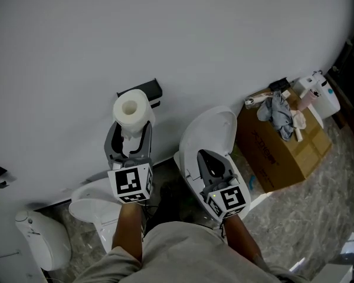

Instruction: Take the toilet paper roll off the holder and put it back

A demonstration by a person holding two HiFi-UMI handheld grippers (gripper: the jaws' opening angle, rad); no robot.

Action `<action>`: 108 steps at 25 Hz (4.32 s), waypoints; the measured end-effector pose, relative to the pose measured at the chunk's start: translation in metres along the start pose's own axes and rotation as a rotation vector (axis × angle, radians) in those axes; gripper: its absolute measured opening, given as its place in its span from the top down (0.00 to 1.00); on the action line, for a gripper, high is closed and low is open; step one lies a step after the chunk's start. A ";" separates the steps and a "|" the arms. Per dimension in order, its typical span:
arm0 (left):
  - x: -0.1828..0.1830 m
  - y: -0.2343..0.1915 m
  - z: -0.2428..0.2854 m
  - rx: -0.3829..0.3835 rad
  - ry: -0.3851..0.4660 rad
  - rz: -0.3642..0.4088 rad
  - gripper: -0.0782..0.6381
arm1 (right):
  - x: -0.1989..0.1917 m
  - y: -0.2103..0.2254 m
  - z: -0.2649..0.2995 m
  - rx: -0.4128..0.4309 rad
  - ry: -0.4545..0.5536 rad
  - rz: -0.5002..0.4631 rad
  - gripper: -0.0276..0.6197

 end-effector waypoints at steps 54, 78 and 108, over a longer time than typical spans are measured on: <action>-0.017 -0.115 0.123 0.058 -0.036 -0.021 0.44 | -0.014 0.002 0.199 0.141 -0.041 -0.002 0.95; -0.059 -0.110 0.160 0.018 -0.115 -0.015 0.44 | -0.033 0.020 0.203 0.078 -0.124 -0.014 0.95; -0.077 -0.110 0.168 0.035 -0.171 -0.009 0.44 | -0.043 0.024 0.212 0.105 -0.143 0.005 0.95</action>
Point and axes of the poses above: the fingertips, and each gripper's own axes: z forward along the fingers, y to its right, x out of its top, the point moved 8 cm from there along -z, backward along the fingers, and after that the axes turned 10 degrees about -z, right-handed, at the moved point
